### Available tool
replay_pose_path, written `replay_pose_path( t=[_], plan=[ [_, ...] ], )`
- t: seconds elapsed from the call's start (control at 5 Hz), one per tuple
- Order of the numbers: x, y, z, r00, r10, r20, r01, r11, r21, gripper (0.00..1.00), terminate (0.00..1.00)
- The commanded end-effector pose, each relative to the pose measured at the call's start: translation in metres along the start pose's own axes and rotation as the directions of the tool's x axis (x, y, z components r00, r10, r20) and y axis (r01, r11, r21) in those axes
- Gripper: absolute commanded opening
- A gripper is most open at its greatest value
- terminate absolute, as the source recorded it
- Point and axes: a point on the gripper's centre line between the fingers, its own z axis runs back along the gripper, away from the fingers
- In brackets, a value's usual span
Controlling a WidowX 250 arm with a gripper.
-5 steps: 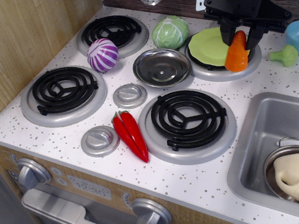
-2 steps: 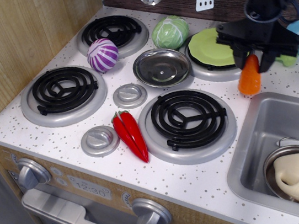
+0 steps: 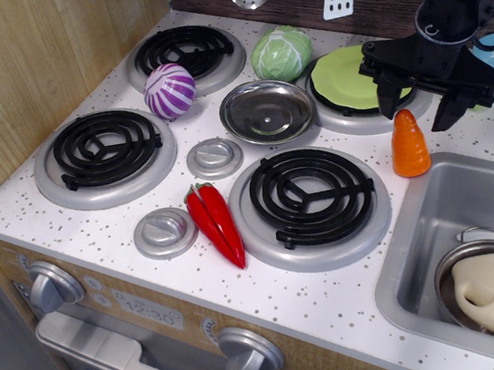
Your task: Take carrot off plate
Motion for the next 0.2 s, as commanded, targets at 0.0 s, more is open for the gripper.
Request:
replay_pose_path(
  t=[0.0],
  plan=[
    [0.0094,-0.0019,0.0145,0.999,0.021,0.045,-0.021,1.000,-0.014,1.00,1.00]
  ],
)
